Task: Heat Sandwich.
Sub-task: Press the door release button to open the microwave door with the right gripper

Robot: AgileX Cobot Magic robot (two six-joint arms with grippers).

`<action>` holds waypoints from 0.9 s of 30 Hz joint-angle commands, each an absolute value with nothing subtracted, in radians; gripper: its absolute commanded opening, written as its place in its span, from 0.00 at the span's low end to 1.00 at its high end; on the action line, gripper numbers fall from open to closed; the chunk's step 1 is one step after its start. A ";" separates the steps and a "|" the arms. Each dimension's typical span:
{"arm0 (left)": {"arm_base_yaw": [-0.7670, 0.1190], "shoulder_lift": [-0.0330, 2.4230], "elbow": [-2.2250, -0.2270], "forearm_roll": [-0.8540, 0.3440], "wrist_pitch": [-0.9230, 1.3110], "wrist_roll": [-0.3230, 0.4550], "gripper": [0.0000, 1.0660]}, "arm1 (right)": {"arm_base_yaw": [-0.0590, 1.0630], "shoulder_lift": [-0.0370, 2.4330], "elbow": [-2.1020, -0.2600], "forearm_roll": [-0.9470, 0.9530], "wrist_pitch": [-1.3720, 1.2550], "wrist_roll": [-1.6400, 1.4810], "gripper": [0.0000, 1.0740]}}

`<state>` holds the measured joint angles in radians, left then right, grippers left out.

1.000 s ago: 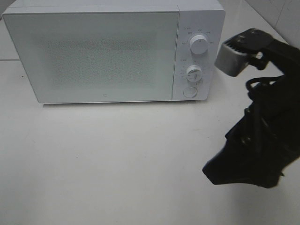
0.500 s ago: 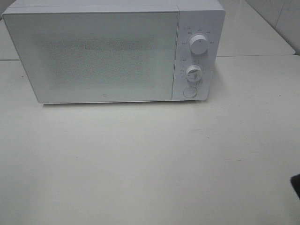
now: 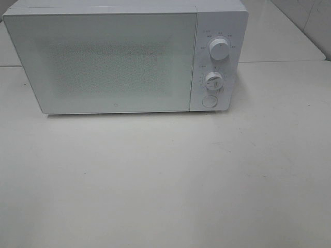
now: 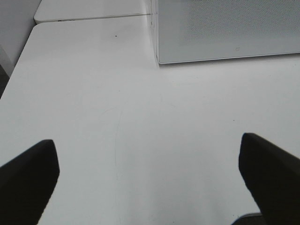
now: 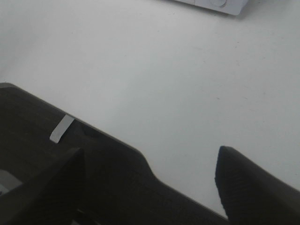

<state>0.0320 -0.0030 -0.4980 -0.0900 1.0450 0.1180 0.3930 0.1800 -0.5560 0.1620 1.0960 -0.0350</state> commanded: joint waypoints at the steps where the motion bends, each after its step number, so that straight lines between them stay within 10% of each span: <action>1: 0.035 -0.030 -0.496 -0.094 1.037 0.111 0.93 | 0.316 0.107 -0.541 0.142 1.111 -0.029 0.69; 27: 0.035 -0.026 -0.496 -0.094 1.037 0.111 0.93 | 0.037 -0.032 -0.503 0.054 1.034 0.016 0.68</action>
<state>0.0320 -0.0030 -0.4980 -0.0900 1.0450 0.1180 0.0530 -0.0040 -0.5050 0.0640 1.0460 0.0000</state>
